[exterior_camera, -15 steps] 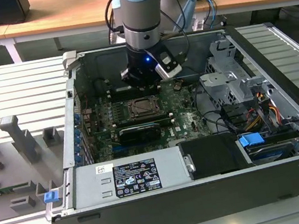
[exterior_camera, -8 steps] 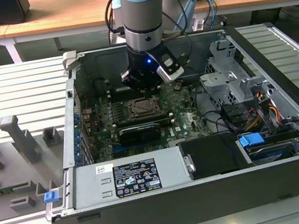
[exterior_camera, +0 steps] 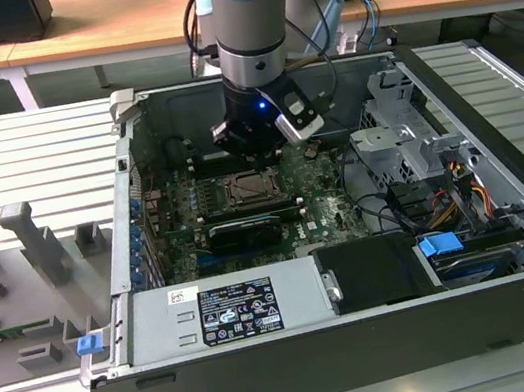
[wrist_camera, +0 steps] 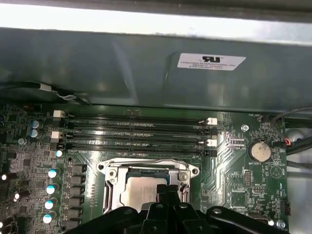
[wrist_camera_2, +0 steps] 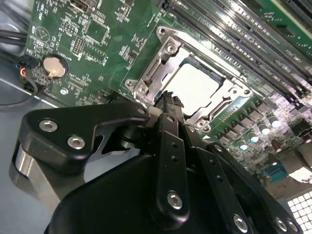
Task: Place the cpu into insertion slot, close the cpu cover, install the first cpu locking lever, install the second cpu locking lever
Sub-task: 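Install the second cpu locking lever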
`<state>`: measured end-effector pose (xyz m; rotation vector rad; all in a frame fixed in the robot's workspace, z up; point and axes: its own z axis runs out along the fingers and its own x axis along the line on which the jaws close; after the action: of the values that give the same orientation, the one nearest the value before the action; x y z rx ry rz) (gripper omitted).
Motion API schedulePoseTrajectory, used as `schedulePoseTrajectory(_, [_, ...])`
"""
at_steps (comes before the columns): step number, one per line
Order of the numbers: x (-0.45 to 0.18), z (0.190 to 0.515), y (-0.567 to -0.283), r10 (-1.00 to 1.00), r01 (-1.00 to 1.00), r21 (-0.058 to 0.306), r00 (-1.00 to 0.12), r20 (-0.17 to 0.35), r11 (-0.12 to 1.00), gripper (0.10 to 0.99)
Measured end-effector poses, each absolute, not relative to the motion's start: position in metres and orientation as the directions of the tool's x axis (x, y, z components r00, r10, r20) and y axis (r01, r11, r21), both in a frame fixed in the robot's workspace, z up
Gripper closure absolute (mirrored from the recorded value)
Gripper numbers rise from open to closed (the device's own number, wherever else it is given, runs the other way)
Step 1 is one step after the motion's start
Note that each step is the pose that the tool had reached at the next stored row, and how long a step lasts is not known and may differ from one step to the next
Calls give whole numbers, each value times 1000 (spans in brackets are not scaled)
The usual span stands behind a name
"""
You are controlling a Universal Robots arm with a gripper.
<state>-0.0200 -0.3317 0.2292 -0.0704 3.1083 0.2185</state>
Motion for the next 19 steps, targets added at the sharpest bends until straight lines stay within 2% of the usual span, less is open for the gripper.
schedulePoseTrajectory(19, [-20,229,-347,-43,-47,139,-999,-28,989,980])
